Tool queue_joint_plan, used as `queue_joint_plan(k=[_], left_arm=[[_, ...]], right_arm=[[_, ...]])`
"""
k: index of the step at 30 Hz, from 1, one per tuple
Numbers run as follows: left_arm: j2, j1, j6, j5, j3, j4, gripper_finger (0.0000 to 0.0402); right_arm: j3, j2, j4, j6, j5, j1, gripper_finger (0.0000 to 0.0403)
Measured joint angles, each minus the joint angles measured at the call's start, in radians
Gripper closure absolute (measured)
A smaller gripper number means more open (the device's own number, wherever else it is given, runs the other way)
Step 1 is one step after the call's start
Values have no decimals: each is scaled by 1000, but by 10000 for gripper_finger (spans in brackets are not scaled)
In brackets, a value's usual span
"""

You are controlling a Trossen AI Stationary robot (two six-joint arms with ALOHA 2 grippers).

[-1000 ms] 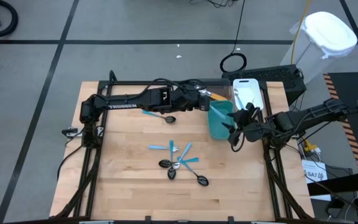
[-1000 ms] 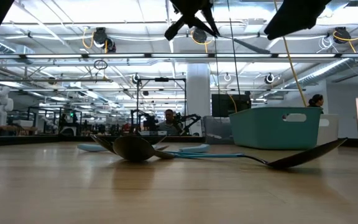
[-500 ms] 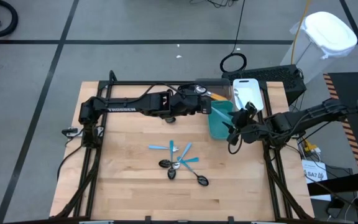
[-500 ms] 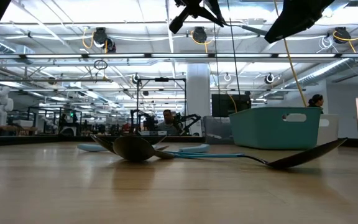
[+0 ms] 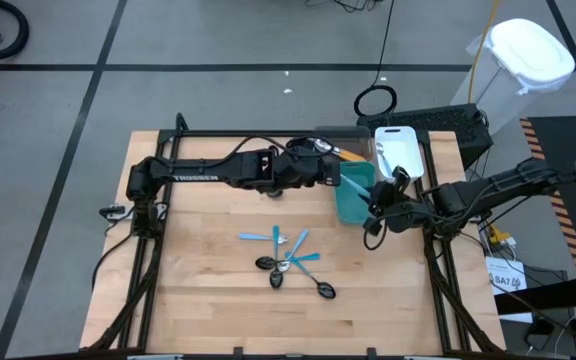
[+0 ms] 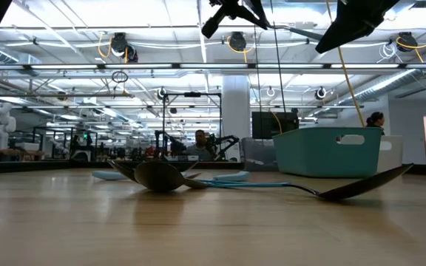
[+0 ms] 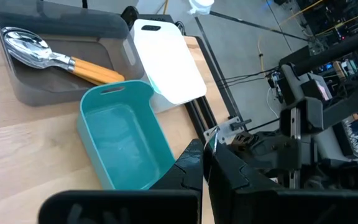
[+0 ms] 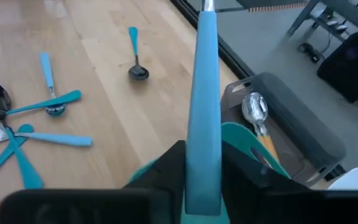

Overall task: Sort silverware by color (type)
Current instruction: Put the light blue spoon into the white bin

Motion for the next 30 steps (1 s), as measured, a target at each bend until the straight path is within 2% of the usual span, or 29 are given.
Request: queue_joint_plan(k=[3,9,17,20,23,30], left_arm=[[0,-1,-1,0,0,-1,396],[0,-2,8,4,0,0,383],[-1,1,34,6,0,-33,260],[-16,5,64,28,0,-78,231],[-41,16,99,41,0,-121,218],[-79,39,213,46,1,-141,216]], right_arm=[[0,0,0,25,-11,0,352],[0,0,1,68,-28,0,352],[0,-1,-61,81,-28,0,352],[0,-4,-137,120,-27,0,352],[0,-12,-180,157,-29,0,352],[0,-58,-215,242,-29,3,352]])
